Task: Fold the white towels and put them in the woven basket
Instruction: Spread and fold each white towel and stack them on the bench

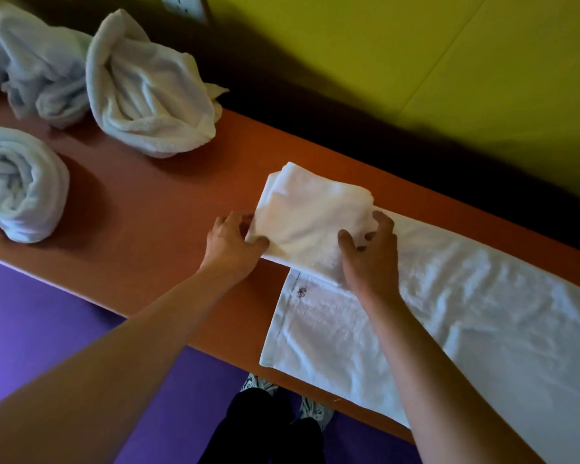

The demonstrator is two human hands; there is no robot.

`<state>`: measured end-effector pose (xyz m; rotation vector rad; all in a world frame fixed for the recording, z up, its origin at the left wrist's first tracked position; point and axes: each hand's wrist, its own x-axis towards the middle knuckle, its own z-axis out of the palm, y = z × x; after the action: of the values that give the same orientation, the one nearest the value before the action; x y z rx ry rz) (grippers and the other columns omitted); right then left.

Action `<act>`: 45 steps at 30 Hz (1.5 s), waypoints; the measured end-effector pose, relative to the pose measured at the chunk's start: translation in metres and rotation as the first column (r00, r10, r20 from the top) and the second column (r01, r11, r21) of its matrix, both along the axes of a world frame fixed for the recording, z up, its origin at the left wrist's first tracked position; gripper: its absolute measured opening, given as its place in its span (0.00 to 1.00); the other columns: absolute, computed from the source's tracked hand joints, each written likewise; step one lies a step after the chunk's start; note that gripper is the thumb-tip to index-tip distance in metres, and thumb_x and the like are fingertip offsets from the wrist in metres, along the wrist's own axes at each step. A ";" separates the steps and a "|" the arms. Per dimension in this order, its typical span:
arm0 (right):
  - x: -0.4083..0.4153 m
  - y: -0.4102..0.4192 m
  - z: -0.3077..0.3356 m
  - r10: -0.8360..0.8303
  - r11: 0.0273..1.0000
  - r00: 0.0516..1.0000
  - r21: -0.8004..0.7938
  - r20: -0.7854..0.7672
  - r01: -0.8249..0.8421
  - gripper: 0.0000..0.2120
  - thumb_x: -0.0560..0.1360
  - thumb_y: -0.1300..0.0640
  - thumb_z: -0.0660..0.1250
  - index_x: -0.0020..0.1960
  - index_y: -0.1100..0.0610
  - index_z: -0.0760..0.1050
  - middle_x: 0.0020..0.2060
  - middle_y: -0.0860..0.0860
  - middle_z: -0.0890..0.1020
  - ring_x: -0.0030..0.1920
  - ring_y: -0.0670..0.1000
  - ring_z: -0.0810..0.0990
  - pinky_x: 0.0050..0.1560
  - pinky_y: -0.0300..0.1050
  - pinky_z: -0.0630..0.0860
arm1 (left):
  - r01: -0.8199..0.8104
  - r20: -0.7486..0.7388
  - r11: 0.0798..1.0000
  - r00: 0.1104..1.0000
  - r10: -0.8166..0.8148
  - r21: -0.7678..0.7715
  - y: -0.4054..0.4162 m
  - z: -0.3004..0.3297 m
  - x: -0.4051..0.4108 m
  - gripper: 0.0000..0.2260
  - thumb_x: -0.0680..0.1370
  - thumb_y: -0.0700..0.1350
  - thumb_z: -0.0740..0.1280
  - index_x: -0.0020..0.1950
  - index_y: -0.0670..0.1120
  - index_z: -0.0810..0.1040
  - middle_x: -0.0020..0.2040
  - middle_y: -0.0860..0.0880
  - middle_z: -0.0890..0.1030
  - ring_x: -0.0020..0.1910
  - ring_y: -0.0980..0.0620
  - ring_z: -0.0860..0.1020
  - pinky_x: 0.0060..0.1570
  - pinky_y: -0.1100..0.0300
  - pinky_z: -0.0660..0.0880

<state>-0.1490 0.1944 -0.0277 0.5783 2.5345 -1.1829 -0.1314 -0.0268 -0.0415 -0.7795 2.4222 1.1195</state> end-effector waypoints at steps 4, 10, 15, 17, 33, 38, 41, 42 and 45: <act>0.003 0.000 0.000 -0.181 0.937 0.956 -0.255 0.233 0.240 0.15 0.80 0.48 0.68 0.62 0.52 0.69 0.52 0.50 0.80 0.46 0.48 0.80 0.45 0.46 0.81 | 0.046 0.025 0.997 0.999 -0.047 0.055 0.004 0.001 -0.022 0.25 0.76 0.50 0.70 0.73 0.50 0.71 0.63 0.47 0.77 0.59 0.44 0.77 0.50 0.53 0.76; 0.006 -0.003 0.011 -0.187 0.897 0.964 -0.369 0.188 0.246 0.12 0.79 0.53 0.68 0.61 0.51 0.72 0.51 0.50 0.80 0.47 0.46 0.80 0.36 0.36 0.74 | -0.113 0.166 0.977 0.983 0.083 0.179 0.011 0.016 -0.039 0.27 0.75 0.51 0.74 0.71 0.46 0.73 0.55 0.46 0.81 0.37 0.49 0.81 0.28 0.60 0.76; 0.018 0.005 0.026 -0.184 0.897 0.979 -0.393 0.085 0.202 0.10 0.81 0.55 0.65 0.62 0.51 0.74 0.50 0.48 0.81 0.48 0.46 0.81 0.35 0.31 0.74 | -0.337 0.294 0.870 0.926 0.237 0.361 0.028 0.034 -0.032 0.20 0.75 0.43 0.75 0.64 0.41 0.75 0.45 0.45 0.78 0.39 0.47 0.76 0.28 0.57 0.70; 0.025 0.012 0.032 -0.203 0.891 0.977 -0.401 0.066 0.212 0.10 0.81 0.56 0.64 0.62 0.51 0.75 0.51 0.47 0.82 0.48 0.45 0.81 0.36 0.30 0.74 | -0.276 0.240 0.906 0.949 0.204 0.321 0.036 0.040 -0.025 0.16 0.75 0.45 0.75 0.60 0.43 0.77 0.45 0.46 0.78 0.42 0.45 0.77 0.31 0.56 0.72; 0.129 0.188 0.073 -0.527 0.790 0.850 -0.365 0.008 0.493 0.15 0.79 0.58 0.69 0.66 0.52 0.74 0.50 0.47 0.82 0.45 0.41 0.82 0.37 0.29 0.76 | 0.320 0.003 0.917 0.944 -0.330 0.239 0.220 0.097 0.042 0.11 0.78 0.46 0.72 0.55 0.47 0.74 0.44 0.53 0.78 0.41 0.54 0.77 0.36 0.60 0.72; 0.178 0.265 0.075 -0.568 0.764 0.822 -0.343 0.047 0.547 0.17 0.76 0.62 0.67 0.63 0.48 0.75 0.49 0.46 0.82 0.42 0.36 0.80 0.36 0.29 0.74 | 0.399 0.047 0.877 0.904 -0.425 0.267 0.303 0.099 0.079 0.08 0.79 0.44 0.68 0.57 0.48 0.74 0.48 0.52 0.79 0.44 0.54 0.77 0.39 0.59 0.71; 0.212 0.321 0.071 -0.589 0.766 0.806 -0.283 0.051 0.578 0.17 0.75 0.62 0.66 0.61 0.48 0.76 0.48 0.45 0.82 0.43 0.39 0.81 0.37 0.33 0.74 | 0.443 0.067 0.850 0.876 -0.478 0.284 0.359 0.097 0.107 0.09 0.78 0.43 0.69 0.57 0.49 0.73 0.48 0.54 0.78 0.45 0.52 0.78 0.41 0.61 0.71; 0.224 0.340 0.069 -0.594 0.765 0.803 -0.268 0.057 0.585 0.17 0.75 0.62 0.67 0.61 0.48 0.76 0.48 0.45 0.83 0.43 0.40 0.81 0.38 0.35 0.75 | 0.456 0.076 0.842 0.865 -0.495 0.288 0.378 0.096 0.117 0.10 0.78 0.42 0.70 0.57 0.49 0.73 0.48 0.54 0.78 0.47 0.51 0.78 0.41 0.61 0.71; 0.259 0.399 0.063 -0.625 0.745 0.778 -0.253 0.062 0.618 0.17 0.75 0.64 0.68 0.60 0.48 0.75 0.49 0.44 0.83 0.44 0.38 0.81 0.40 0.32 0.76 | 0.469 0.101 0.826 0.848 -0.520 0.314 0.437 0.088 0.148 0.11 0.77 0.40 0.71 0.56 0.48 0.74 0.50 0.50 0.80 0.50 0.48 0.80 0.43 0.58 0.72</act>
<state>0.1101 0.5935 0.0350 1.4201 2.1898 -1.7092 0.0165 0.4106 0.0466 -0.1286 2.0699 1.0798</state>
